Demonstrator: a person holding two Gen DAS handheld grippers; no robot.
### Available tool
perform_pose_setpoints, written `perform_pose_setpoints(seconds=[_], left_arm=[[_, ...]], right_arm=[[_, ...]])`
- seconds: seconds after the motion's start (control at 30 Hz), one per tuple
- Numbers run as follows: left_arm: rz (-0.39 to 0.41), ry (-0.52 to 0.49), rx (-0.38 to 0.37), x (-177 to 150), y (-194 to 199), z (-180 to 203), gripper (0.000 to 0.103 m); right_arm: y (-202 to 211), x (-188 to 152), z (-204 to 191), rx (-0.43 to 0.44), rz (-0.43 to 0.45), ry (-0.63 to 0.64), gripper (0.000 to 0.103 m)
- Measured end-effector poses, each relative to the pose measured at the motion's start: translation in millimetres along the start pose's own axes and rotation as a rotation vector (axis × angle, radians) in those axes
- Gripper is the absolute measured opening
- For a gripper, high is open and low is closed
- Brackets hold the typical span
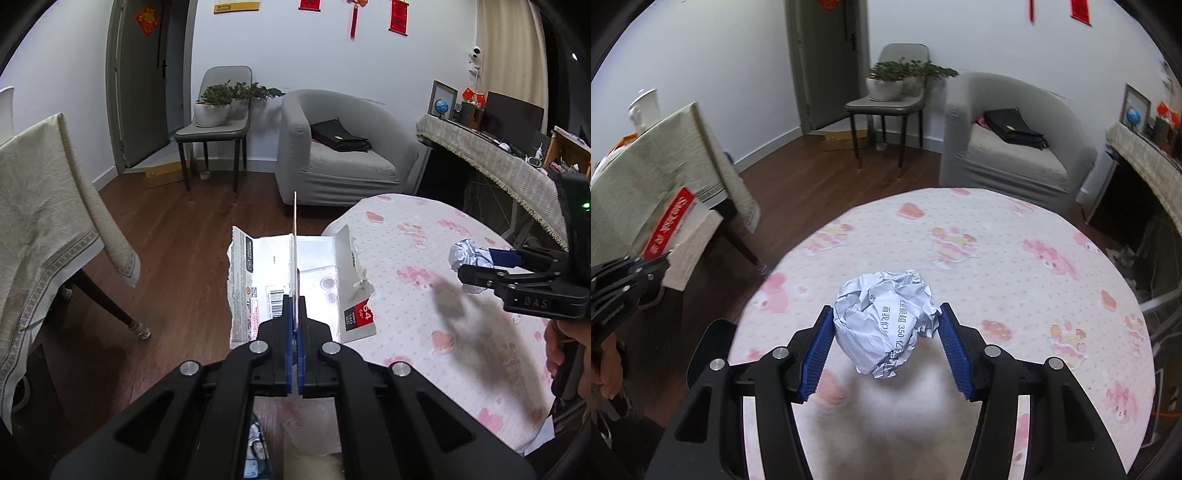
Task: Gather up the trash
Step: 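Carry the SanDisk box and paper ball over the teal trash bin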
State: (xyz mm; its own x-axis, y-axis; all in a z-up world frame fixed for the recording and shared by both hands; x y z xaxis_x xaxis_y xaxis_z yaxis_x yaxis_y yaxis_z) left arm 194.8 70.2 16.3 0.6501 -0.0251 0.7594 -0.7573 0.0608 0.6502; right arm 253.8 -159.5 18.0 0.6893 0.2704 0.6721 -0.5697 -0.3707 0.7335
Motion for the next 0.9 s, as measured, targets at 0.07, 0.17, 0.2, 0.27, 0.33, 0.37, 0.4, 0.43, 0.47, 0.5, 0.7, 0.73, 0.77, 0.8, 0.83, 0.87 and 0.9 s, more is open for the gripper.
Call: perform_pose_setpoints(seconds=[0.07,0.17,0.2,0.27,0.33,0.37,0.4,0.43,0.47,0.5,0.7,0.73,0.77,0.8,0.83,0.87,0.9], left_arm=[[-0.007,0.004,0.015,-5,2,-6,0.002],[-0.018,0.019,0.034,-12,7,-13,0.002],[-0.019,0.022,0.041,-14,9,-16,0.002],[-0.019,0.024,0.052,-18,13,-20,0.002],[-0.023,0.025,0.064,-22,14,-23,0.002],[-0.03,0.027,0.075,-24,13,-26,0.002],[-0.037,0.03,0.083,-27,12,-29,0.002],[-0.044,0.036,0.09,-31,10,-34,0.002],[-0.051,0.04,0.095,-35,8,-37,0.003],[-0.063,0.045,0.101,-39,5,-42,0.003],[-0.165,0.085,0.155,-67,-18,-74,0.003],[-0.177,0.095,0.159,-70,-20,-80,0.003],[-0.182,0.1,0.163,-73,-20,-84,0.003],[-0.188,0.103,0.168,-77,-21,-88,0.003],[-0.196,0.107,0.173,-81,-22,-93,0.003],[-0.204,0.112,0.177,-85,-23,-96,0.003],[-0.216,0.117,0.181,-90,-25,-100,0.003]], right_arm=[[1,-3,-12,0.006,-0.002,0.017,0.058],[2,-5,-23,0.015,-0.007,0.032,0.058],[2,-6,-26,0.017,-0.007,0.035,0.058],[3,-7,-36,0.029,-0.007,0.045,0.058],[3,-7,-46,0.042,-0.007,0.053,0.058],[2,-7,-52,0.05,-0.008,0.06,0.058],[1,-7,-57,0.056,-0.01,0.067,0.058],[1,-7,-63,0.064,-0.012,0.074,0.058],[-1,-6,-71,0.073,-0.014,0.08,0.058],[-1,-6,-75,0.078,-0.015,0.085,0.058],[-11,-6,-110,0.121,-0.028,0.114,0.058],[-12,-6,-117,0.13,-0.031,0.119,0.058],[-14,-6,-123,0.137,-0.032,0.125,0.058],[-15,-6,-128,0.143,-0.033,0.127,0.058],[-17,-7,-134,0.151,-0.035,0.131,0.058],[-18,-7,-140,0.159,-0.038,0.136,0.058],[-19,-8,-144,0.163,-0.039,0.139,0.058]])
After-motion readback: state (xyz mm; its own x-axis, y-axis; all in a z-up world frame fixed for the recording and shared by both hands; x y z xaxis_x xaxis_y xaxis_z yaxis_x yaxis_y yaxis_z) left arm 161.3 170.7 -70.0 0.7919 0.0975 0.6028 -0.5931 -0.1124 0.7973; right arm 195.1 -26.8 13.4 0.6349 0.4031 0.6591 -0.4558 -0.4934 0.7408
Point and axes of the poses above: each gripper's, at about its wrist camera, not at the fingertips, and y roughly against the way its jaws point, z to its right, x to its top, the point moved 1 cm from there along -y, roughly the way its jaws point, and after that the axes turned 6 degrees about x, right-handed, at the moved point
